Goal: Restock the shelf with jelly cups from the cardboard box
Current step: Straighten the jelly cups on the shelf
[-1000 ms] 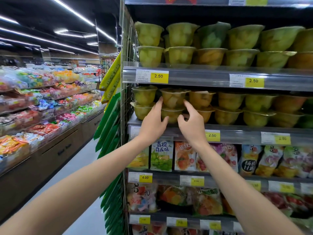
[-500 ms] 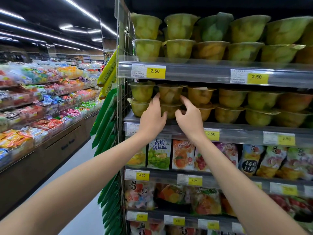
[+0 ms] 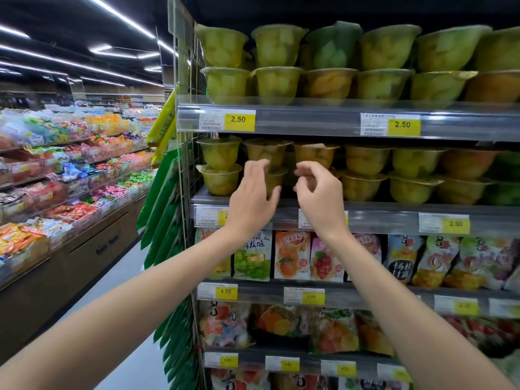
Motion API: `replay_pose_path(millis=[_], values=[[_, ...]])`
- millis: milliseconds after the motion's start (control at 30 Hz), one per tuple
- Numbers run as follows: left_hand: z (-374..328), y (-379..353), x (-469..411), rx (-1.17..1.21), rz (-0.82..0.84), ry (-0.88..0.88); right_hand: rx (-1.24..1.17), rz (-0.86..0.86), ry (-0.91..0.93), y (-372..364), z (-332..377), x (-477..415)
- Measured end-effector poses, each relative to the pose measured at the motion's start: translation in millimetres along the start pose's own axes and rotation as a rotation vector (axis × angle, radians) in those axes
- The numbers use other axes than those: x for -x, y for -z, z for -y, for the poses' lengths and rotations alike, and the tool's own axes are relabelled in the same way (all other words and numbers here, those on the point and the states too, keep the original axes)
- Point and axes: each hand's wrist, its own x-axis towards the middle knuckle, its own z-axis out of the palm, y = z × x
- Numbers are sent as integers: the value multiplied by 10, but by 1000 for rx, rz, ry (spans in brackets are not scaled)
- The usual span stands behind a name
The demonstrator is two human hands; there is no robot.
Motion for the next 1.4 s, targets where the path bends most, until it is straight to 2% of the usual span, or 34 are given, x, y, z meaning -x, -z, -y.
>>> replay_pose_path(millis=[100, 200, 300, 500, 633, 867, 1033, 1400], values=[[-159, -86, -25, 15, 43, -34, 120, -158, 36, 146, -64, 6], [-313, -190, -73, 64, 112, 29, 220, -203, -23, 291, -160, 7], [-416, -291, -146, 122, 172, 103, 259, -136, -89, 413, -257, -7], [-373, -483, -322, 348, 225, 170, 81, 104, -123, 472, -373, -71], [-333, -512, -298, 390, 183, 132, 55, 112, -89, 481, -416, -107], [-339, -528, -249, 356, 141, 98, 35, 88, -48, 454, -471, -84], [-339, -549, -194, 218, 106, 101, 65, 95, -6, 445, -508, -92], [-387, -569, -323, 109, 118, 159, 127, 204, -89, 386, -432, -266]])
